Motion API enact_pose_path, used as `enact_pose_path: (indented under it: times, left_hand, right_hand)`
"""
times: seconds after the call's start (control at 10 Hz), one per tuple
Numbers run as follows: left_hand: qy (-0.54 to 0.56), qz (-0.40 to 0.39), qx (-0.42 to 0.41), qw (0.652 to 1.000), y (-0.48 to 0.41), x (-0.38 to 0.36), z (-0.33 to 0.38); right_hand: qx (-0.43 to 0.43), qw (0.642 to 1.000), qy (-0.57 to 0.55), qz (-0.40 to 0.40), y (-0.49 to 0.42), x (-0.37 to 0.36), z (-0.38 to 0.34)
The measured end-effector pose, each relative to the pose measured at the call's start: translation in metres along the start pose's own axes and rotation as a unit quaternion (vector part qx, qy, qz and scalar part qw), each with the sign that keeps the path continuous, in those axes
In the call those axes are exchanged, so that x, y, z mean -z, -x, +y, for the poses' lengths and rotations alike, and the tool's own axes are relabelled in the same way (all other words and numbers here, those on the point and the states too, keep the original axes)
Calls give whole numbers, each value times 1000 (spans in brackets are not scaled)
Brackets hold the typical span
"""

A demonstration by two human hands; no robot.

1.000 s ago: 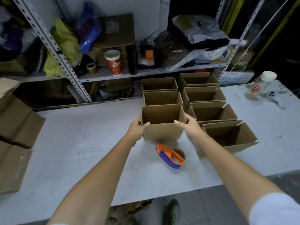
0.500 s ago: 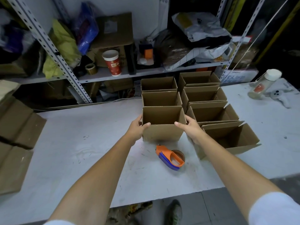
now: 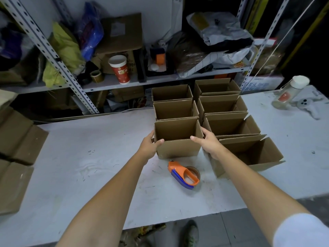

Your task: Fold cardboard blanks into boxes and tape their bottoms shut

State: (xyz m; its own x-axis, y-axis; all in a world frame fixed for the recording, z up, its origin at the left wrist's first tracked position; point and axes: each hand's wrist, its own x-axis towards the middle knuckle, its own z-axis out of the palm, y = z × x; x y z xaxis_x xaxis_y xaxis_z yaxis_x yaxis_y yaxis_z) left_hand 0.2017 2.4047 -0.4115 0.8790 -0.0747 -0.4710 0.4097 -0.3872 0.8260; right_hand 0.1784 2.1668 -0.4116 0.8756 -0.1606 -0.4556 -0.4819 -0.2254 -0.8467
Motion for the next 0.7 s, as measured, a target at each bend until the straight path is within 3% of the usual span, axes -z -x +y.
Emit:
enact_pose_path:
  times: [0.5,0.7]
  left_hand:
    - [-22,66,46,997,8,-13,4]
    - [-12,108,48,993,24,-16,18]
  right_hand:
    - [-5,998,59,-33,-8,11,4]
    - [-18,999,26,2,-4,18,-9]
